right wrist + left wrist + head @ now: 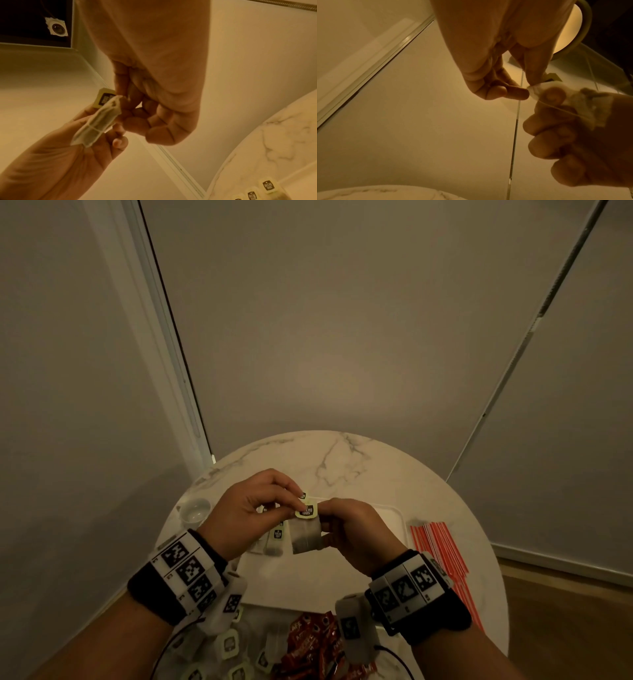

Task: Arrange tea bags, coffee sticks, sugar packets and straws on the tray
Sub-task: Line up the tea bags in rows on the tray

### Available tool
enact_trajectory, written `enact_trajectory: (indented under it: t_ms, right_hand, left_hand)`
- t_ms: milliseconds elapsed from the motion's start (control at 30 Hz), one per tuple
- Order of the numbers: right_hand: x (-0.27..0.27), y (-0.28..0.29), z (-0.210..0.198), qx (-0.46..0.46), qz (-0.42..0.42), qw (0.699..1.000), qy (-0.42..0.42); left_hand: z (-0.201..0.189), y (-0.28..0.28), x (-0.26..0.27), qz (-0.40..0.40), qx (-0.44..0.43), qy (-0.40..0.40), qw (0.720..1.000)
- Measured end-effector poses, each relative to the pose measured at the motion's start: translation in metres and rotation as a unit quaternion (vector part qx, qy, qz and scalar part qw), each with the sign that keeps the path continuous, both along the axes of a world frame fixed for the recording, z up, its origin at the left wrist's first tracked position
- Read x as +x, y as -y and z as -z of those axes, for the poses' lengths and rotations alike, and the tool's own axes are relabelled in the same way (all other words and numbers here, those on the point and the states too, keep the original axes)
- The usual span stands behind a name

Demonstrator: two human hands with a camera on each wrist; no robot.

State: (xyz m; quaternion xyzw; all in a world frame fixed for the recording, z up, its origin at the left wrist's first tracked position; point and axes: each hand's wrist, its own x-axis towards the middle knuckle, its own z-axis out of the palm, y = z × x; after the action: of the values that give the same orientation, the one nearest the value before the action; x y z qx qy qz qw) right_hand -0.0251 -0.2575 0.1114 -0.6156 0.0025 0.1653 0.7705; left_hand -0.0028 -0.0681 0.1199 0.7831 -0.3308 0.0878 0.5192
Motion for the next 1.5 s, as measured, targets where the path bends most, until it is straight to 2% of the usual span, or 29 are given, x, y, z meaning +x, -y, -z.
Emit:
enact_trajectory:
  t_ms: [100,200,267,333,400,500,567,700,867,1167,1300,1500]
  right_hand:
    - [-0.001,0.0,-0.002,0.022,-0.015,1.0,-0.01]
    - [-0.002,-0.001,-0.003,-0.056,-0.02,0.997,0.039]
    - [-0.001,-0.002,-0.004,-0.098,-0.02,0.993,0.064]
    - [0.001,-0.003,-0.005,-0.13,-0.01,0.989,0.074]
    - [0.002,-0.003,-0.006,-0.175,-0.003,0.981,0.087]
    - [0.003,-0.003,-0.003,-0.265,0.011,0.956,0.123]
    - [0.003,-0.002,-0.003,-0.287,0.029,0.947,0.145]
    - [0.001,0.003,-0.007,-0.261,0.059,0.949,0.164]
    - [0.001,0.008,-0.014,-0.208,0.063,0.966,0.14]
    - [0.004,0.016,-0.032,-0.283,0.049,0.944,0.164]
    - [0.005,0.018,-0.039,-0.23,0.051,0.964,0.125]
    - [0.01,0.018,-0.047,-0.123,0.061,0.99,0.043]
  left_hand:
    - [0.005,0.001,-0.001,-0.008,-0.002,0.009,1.0]
    - [0.009,0.004,-0.006,-0.025,-0.014,0.003,1.0]
    - [0.009,0.01,-0.01,-0.048,-0.094,-0.116,0.988]
    - [0.01,0.016,-0.013,-0.06,-0.169,-0.256,0.95]
    - [0.012,0.021,-0.015,-0.07,-0.187,-0.318,0.927]
    - [0.017,0.026,-0.015,-0.106,-0.171,-0.297,0.933]
    - [0.02,0.027,-0.012,-0.113,-0.152,-0.279,0.941]
    - [0.02,0.028,-0.011,-0.102,-0.142,-0.257,0.95]
    - [0.016,0.034,-0.014,-0.113,-0.165,-0.252,0.947]
    - [0.013,0.035,-0.016,-0.126,-0.17,-0.269,0.94]
    - [0.014,0.034,-0.016,-0.125,-0.162,-0.276,0.939]
    - [0.014,0.037,-0.018,-0.104,-0.079,-0.216,0.968]
